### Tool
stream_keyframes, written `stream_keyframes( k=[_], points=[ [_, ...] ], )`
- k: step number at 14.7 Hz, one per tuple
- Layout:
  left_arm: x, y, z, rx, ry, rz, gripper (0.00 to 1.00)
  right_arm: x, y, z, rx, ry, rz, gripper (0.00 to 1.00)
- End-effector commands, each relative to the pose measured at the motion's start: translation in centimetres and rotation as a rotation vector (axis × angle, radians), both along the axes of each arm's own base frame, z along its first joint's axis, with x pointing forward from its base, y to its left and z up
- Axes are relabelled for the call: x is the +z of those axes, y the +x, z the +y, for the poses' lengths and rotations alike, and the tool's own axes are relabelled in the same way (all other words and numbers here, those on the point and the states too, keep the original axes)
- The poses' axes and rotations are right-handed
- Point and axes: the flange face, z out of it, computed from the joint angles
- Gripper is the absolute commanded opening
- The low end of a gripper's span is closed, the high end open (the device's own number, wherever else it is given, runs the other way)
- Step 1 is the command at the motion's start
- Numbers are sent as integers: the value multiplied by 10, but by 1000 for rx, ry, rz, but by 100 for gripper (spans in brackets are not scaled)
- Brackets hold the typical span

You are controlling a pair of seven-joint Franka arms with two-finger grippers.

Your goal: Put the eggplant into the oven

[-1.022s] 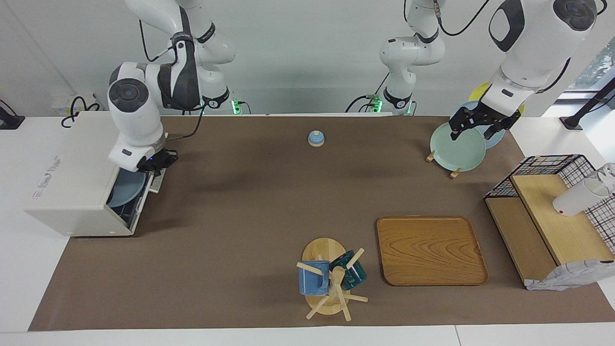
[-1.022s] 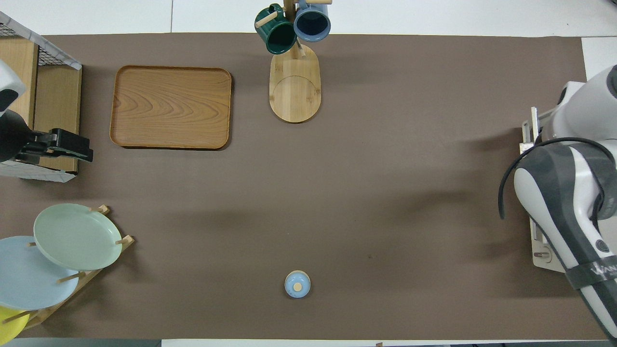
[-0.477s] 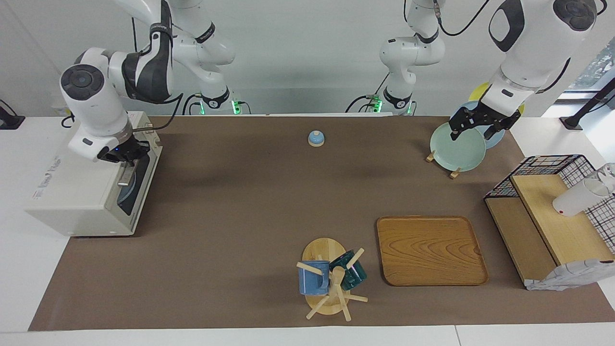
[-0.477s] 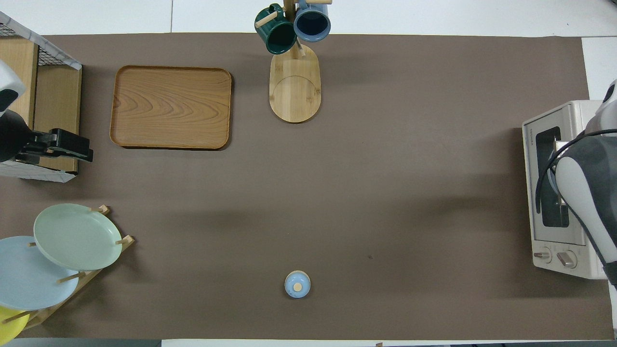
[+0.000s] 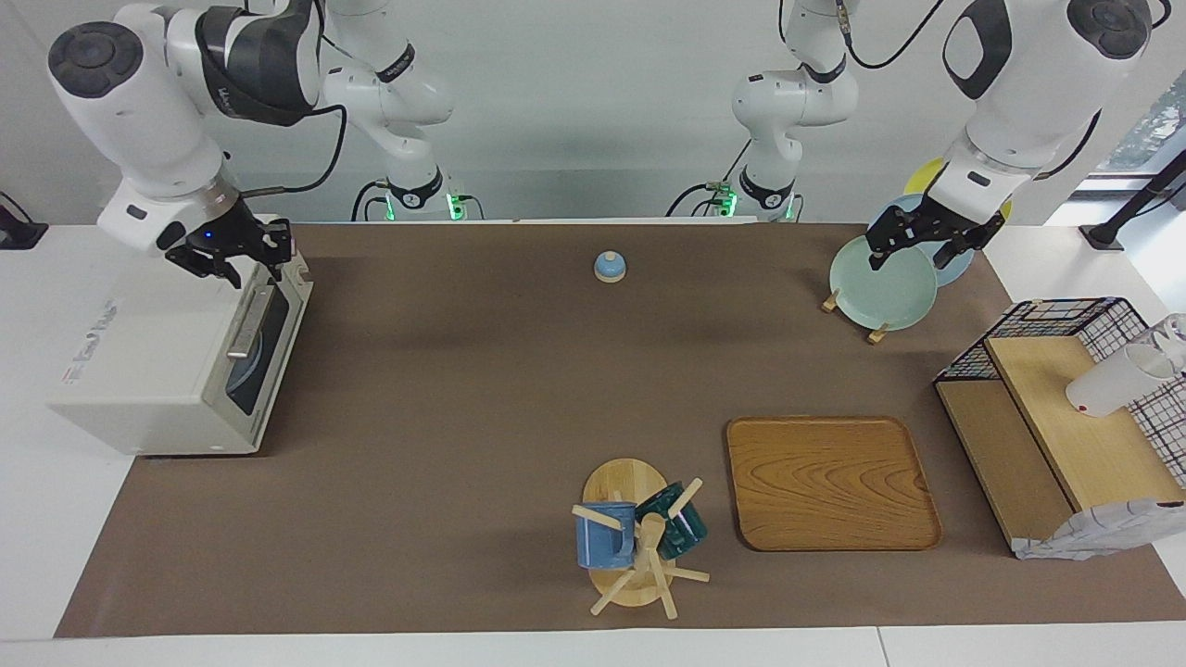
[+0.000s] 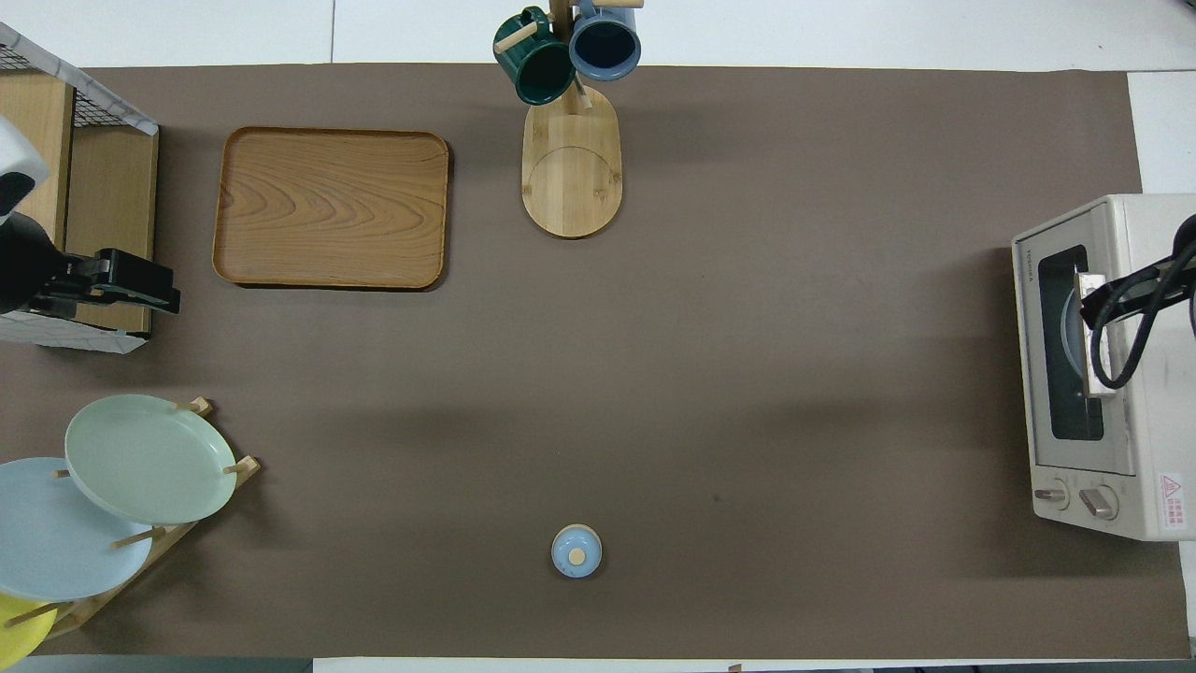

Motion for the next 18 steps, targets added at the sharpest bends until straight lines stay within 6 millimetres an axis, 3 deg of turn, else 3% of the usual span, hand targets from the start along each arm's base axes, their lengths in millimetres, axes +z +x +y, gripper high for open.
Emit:
stream_keyframes(
  k=[1,5,11,18],
  points=[
    [4,-2,5,2,22,1,100,4,1,5,-62,19,1,100],
    [4,-2,5,2,22,1,100,5,-3,14,-68,39,9,100],
    [4,-2,5,2,22,1,100,9,-32,33,-115,24,-2,100],
    [4,-2,4,1,22,1,100,14,-28,30,-124,29,-28,100]
  ],
)
